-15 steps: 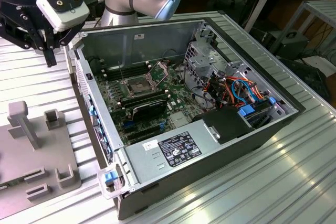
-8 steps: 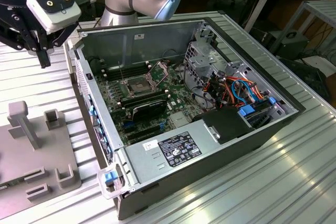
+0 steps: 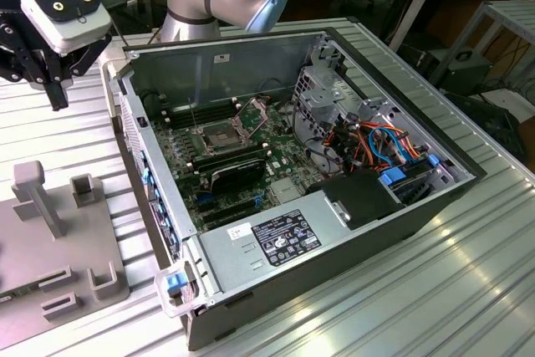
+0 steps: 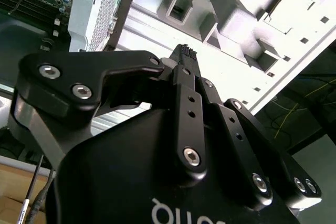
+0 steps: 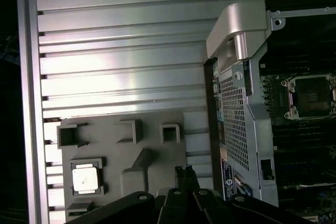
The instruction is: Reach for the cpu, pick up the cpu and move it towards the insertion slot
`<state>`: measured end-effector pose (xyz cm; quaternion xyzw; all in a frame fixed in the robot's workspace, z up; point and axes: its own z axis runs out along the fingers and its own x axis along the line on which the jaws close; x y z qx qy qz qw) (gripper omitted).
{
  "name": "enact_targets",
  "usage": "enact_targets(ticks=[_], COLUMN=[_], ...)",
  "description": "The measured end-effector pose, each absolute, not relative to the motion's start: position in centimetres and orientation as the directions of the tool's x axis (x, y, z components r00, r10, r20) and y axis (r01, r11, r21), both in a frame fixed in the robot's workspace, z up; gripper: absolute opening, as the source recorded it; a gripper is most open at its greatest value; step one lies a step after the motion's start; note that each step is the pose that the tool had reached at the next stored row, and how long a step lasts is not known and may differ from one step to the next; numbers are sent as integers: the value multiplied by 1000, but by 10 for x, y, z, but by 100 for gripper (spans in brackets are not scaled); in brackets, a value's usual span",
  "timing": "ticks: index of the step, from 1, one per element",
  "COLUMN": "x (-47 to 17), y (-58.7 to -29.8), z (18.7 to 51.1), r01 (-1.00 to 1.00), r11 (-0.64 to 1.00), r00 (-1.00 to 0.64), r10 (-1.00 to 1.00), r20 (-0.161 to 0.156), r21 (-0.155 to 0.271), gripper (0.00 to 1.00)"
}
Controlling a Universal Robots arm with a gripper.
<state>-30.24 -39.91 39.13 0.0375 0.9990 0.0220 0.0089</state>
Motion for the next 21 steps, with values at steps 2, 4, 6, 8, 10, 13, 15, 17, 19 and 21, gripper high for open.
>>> enact_targets(ticks=[2, 4, 6, 8, 10, 13, 15, 17, 19, 21], x=[-307, -310, -312, -312, -312, -312, -315, -317, -320, -324], y=[-399, -399, -399, -399, -399, -399, -399, -399, -399, -399], z=[391, 391, 391, 391, 391, 391, 391, 391, 391, 391], r01=[75, 75, 74, 74, 75, 75, 75, 75, 74, 75], r11=[996, 996, 996, 996, 996, 996, 996, 996, 996, 996], r00=[-997, -997, -997, -997, -997, -997, -997, -997, -997, -997], r10=[75, 75, 75, 75, 75, 75, 75, 75, 75, 75], r20=[-16, -16, -16, -16, -16, -16, -16, -16, -16, -16], r21=[44, 45, 45, 45, 44, 44, 45, 45, 44, 45], gripper=[11, 11, 11, 11, 11, 11, 11, 11, 11, 11])
